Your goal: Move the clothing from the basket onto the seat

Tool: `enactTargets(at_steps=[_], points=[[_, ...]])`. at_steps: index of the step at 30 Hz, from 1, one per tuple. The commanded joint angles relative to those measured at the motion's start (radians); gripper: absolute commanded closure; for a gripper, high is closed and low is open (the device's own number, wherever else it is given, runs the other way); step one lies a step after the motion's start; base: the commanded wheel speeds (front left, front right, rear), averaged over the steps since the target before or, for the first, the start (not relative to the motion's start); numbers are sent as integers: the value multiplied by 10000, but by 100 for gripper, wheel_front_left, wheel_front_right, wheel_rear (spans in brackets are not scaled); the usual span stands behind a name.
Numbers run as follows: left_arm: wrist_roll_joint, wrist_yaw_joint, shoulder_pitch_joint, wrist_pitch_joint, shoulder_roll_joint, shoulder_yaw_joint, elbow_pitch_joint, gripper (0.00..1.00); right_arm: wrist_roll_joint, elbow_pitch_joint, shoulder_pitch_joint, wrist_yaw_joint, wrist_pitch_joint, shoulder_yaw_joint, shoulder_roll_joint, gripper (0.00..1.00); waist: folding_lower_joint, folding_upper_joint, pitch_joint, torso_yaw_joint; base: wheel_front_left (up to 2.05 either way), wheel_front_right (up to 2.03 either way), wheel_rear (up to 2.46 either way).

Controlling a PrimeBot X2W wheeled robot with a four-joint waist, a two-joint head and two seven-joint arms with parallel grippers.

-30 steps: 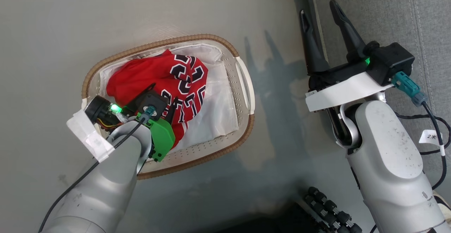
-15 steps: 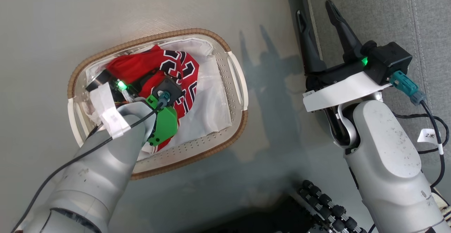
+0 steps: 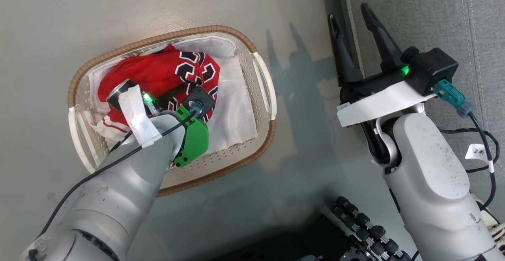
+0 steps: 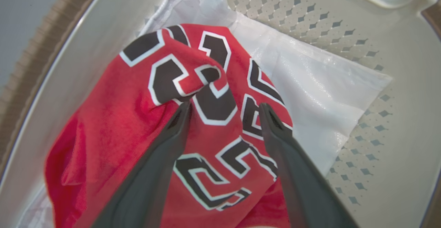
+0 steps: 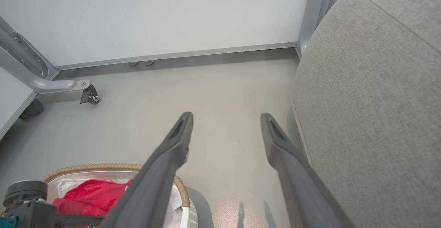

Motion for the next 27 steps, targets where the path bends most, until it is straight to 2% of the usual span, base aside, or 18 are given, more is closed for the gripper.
enactTargets(at_steps=[1, 10, 17, 22, 27], points=[[-235, 8, 4, -18, 52, -174, -33, 0, 57, 18, -116, -14, -23, -3, -27, 0, 0, 0, 27, -1, 0, 0, 0], [-813, 6, -531, -67, 271, -890, 26, 0, 90, -64, -85, -14, -23, 9, -27, 0, 0, 0, 246, -47, 0, 0, 0], [-948, 5, -802, 504, 383, -1044, 165, 0, 184, -169, -136, -14, -23, 58, -28, 0, 0, 0, 523, -110, 0, 0, 0], [-1058, 231, -878, 1104, 549, -1033, 214, 0, 232, -268, -183, -14, -23, 53, -27, 0, 0, 0, 738, -138, 0, 0, 0], [-1113, 233, -843, 1470, 676, -1102, 233, 0, 322, -371, -300, -14, -23, 100, -27, 0, 0, 0, 905, -159, 0, 0, 0]])
